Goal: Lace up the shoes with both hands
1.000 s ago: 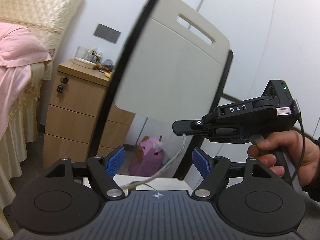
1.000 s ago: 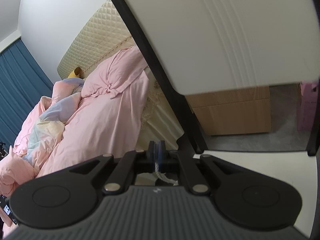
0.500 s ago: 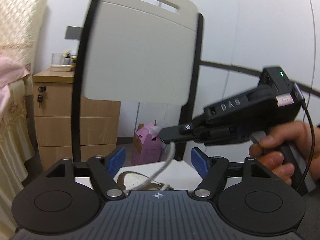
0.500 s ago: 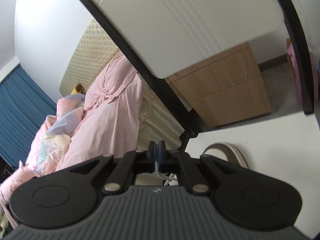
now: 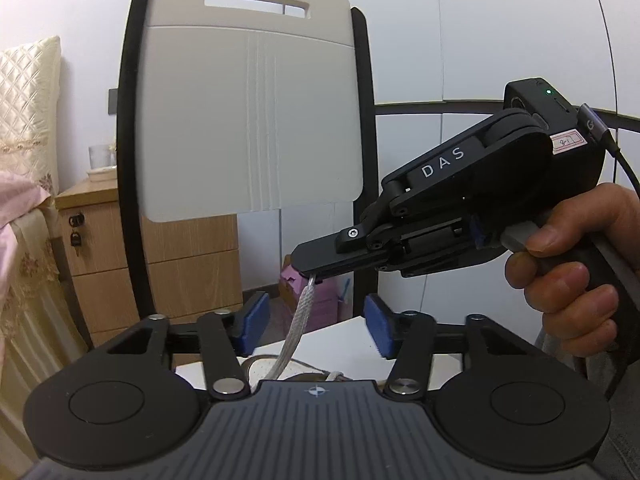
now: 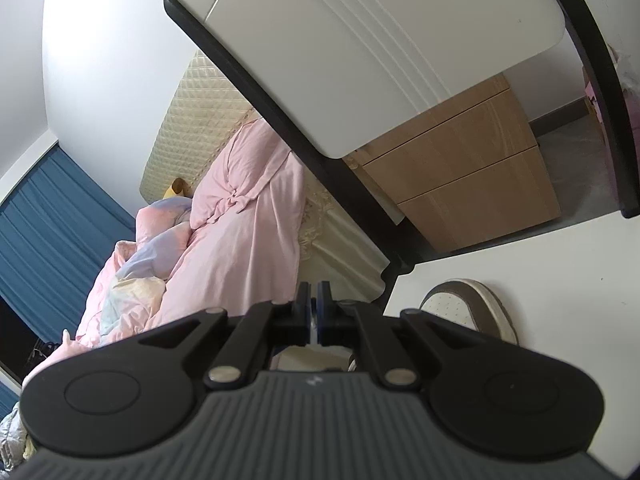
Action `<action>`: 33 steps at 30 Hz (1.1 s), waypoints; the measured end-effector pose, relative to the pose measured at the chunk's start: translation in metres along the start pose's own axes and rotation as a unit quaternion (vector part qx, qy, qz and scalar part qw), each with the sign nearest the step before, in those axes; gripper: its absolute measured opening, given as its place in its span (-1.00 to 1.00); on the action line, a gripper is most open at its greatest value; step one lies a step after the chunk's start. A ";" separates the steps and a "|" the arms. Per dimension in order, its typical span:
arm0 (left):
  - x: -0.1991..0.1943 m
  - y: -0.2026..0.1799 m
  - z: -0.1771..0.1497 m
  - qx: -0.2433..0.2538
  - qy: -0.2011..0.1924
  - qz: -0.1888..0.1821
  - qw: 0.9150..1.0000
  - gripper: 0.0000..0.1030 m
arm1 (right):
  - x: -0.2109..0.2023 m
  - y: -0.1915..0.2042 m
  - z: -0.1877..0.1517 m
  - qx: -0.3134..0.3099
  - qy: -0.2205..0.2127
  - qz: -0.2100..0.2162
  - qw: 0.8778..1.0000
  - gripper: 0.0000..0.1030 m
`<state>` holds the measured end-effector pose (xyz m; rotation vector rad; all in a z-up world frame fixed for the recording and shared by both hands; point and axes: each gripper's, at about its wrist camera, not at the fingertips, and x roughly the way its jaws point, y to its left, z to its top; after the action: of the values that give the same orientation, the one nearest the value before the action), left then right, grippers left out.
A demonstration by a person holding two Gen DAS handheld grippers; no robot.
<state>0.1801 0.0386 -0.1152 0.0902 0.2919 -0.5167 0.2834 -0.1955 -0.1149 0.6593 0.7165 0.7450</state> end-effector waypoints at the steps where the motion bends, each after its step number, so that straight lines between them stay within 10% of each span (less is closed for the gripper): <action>1: 0.001 -0.001 0.000 0.003 0.000 0.000 1.000 -0.15 | 0.000 -0.001 0.000 0.002 0.001 0.003 1.000 -0.93; 6: 0.005 -0.002 0.000 0.015 -0.002 -0.002 1.000 -0.90 | -0.004 -0.002 0.001 0.013 0.001 0.015 1.000 -0.93; 17: -0.002 0.023 -0.007 0.033 0.042 0.035 0.998 -0.94 | -0.005 0.004 -0.003 -0.055 0.022 -0.056 0.997 -0.65; 20: 0.001 0.026 -0.012 0.052 0.069 0.048 0.995 -0.93 | 0.000 0.009 -0.011 -0.116 0.049 -0.112 0.986 -0.37; 33: 0.019 -0.010 -0.021 0.199 0.140 0.025 0.969 -0.93 | 0.050 0.016 -0.056 -0.303 0.177 -0.209 0.913 -0.54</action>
<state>0.1855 0.0241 -0.1411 0.5640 0.4579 -0.5078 0.2608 -0.1317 -0.1524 -0.2056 0.8638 0.6404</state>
